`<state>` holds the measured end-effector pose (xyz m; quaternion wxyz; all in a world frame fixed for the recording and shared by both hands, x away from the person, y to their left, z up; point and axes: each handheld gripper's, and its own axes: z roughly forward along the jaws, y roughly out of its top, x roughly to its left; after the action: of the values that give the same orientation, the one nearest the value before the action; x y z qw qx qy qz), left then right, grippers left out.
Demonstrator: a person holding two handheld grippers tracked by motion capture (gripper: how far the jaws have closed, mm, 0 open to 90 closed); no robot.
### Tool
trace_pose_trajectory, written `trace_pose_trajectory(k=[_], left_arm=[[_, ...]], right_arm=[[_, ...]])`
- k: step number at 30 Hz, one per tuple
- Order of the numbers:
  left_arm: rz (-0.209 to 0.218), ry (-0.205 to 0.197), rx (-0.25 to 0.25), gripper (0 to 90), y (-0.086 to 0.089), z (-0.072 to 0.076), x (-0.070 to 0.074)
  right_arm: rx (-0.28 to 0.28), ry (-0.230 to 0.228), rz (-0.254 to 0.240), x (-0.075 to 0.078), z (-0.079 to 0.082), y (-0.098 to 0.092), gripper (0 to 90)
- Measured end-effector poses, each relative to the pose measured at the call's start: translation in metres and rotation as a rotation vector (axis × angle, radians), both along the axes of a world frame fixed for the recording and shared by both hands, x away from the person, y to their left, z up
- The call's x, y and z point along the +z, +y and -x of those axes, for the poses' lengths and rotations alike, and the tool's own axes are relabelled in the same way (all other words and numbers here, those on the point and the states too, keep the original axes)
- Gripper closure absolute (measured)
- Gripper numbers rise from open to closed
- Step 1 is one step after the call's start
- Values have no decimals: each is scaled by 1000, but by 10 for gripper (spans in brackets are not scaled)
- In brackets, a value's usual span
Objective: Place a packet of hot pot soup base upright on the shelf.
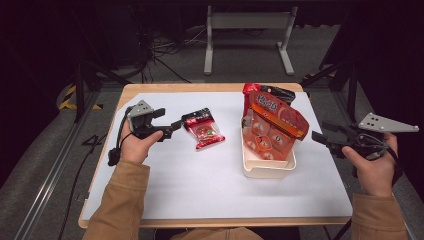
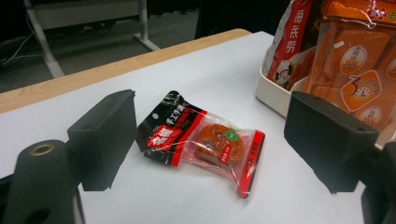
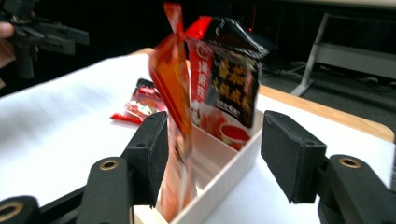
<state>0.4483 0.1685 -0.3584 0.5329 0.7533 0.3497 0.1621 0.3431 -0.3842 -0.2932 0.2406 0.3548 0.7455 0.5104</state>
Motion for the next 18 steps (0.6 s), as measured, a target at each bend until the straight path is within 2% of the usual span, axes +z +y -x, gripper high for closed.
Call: trace_pose_trajectory(k=[5,10,12,16,18], left_arm=[[-29,-6,-7,188,-7,-8,-4],[-22,-20,-38,253,-11,-22,-15],[-16,-16,-36,262,-11,-28,-20],[-2,9,-37,345,-14,-38,-27],[6,19,-38,421,-15,-43,-31]], right_arm=[[-33,4,9,-4,-4,-7,413],[-43,7,14,-6,-7,-8,405],[-46,6,17,-7,-8,-8,404],[-55,7,22,-9,-10,-9,408],[-59,3,38,-10,-11,-9,433]])
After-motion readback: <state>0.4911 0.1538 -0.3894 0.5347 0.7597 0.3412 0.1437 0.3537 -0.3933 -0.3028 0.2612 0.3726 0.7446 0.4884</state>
